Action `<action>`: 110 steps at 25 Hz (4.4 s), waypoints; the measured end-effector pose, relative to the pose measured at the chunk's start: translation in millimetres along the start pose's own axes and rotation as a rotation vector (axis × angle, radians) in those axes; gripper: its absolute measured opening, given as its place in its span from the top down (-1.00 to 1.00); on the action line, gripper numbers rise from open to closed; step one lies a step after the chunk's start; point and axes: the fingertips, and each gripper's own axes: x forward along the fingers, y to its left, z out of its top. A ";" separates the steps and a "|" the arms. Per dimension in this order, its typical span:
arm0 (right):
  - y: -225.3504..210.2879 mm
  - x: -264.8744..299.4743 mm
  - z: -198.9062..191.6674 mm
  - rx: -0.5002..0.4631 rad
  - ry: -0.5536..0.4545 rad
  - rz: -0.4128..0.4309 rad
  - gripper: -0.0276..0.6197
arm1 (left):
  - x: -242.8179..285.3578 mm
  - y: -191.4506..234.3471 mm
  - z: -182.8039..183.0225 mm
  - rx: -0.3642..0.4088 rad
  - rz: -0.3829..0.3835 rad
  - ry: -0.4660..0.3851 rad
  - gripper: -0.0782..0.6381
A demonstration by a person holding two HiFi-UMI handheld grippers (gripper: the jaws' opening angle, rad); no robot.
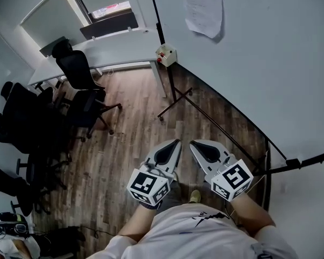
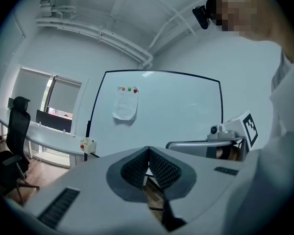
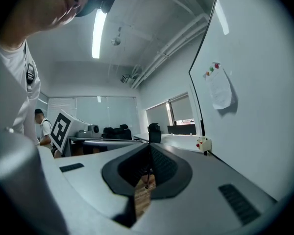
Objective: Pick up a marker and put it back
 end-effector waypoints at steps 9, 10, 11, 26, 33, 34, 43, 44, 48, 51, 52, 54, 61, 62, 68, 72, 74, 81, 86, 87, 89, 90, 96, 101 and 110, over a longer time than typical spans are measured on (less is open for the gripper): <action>-46.5 71.0 3.9 -0.014 0.022 -0.062 0.87 | 50.5 77.2 6.5 -0.003 -0.036 0.008 0.75; -54.1 82.8 7.4 -0.018 0.021 -0.071 0.87 | 58.8 88.5 10.3 0.003 -0.043 0.005 0.75; -61.2 95.3 10.9 -0.023 0.019 -0.081 0.87 | 66.5 100.7 14.2 0.009 -0.051 0.003 0.75; -131.1 224.4 25.0 -0.014 0.043 -0.194 0.87 | 149.5 235.6 35.1 0.032 -0.129 0.032 0.75; -180.7 259.7 17.7 0.004 0.054 -0.183 0.87 | 195.6 272.6 26.8 0.023 -0.105 0.065 0.75; -189.7 266.0 17.6 0.002 0.054 -0.179 0.87 | 203.3 278.1 28.5 0.020 -0.099 0.066 0.75; -280.4 313.9 36.7 -0.009 0.029 -0.109 0.87 | 290.7 331.6 43.0 0.062 -0.006 0.104 0.75; -290.5 317.2 38.0 -0.005 0.030 -0.099 0.87 | 301.4 335.0 42.8 0.063 0.001 0.111 0.75; -322.4 328.0 47.1 0.000 0.033 -0.045 0.87 | 338.1 344.3 48.9 0.057 0.037 0.120 0.75; -333.2 334.0 48.2 0.011 0.027 -0.020 0.87 | 351.7 352.6 39.5 0.054 0.058 0.143 0.75; -334.7 334.7 47.3 0.015 0.027 -0.013 0.87 | 355.6 354.7 36.6 0.067 0.063 0.150 0.75; -337.1 337.9 45.9 0.020 0.027 0.003 0.87 | 366.2 360.8 33.9 0.112 0.072 0.163 0.75; -353.5 359.5 32.9 0.036 0.053 -0.019 0.87 | 400.8 392.2 17.1 0.143 0.053 0.191 0.75; -357.4 363.7 32.5 0.034 0.058 -0.032 0.87 | 406.5 395.8 15.4 0.147 0.043 0.192 0.75; -374.4 393.5 32.6 0.028 0.084 -0.071 0.87 | 436.7 425.4 -4.3 0.260 0.007 0.230 0.75; -390.6 405.8 31.5 0.034 0.103 -0.115 0.87 | 463.3 444.5 -31.2 0.380 -0.011 0.295 0.70; -399.5 409.7 27.5 0.043 0.117 -0.135 0.87 | 477.4 451.1 -45.9 0.458 -0.022 0.336 0.52; -418.7 415.5 25.4 0.053 0.145 -0.199 0.87 | 505.5 462.8 -72.8 0.637 -0.041 0.414 0.43; -425.1 418.3 28.3 0.052 0.153 -0.223 0.87 | 514.0 470.6 -77.0 0.647 -0.038 0.437 0.43; -425.7 419.1 27.4 0.053 0.152 -0.224 0.87 | 514.4 472.4 -77.1 0.621 -0.041 0.434 0.43; -426.9 420.9 26.1 0.052 0.150 -0.226 0.87 | 513.9 475.2 -76.9 0.564 -0.054 0.431 0.43; -427.8 421.5 26.4 0.051 0.149 -0.227 0.87 | 513.3 475.8 -76.6 0.539 -0.061 0.430 0.43; -428.8 425.4 30.8 0.045 0.139 -0.226 0.87 | 508.5 490.2 -55.3 0.462 -0.033 0.371 0.43; -427.5 426.7 29.0 0.042 0.143 -0.224 0.87 | 511.9 503.6 -51.4 0.481 -0.013 0.375 0.46; -428.6 427.7 24.7 0.043 0.148 -0.222 0.87 | 505.2 521.3 -31.5 0.472 0.042 0.292 0.54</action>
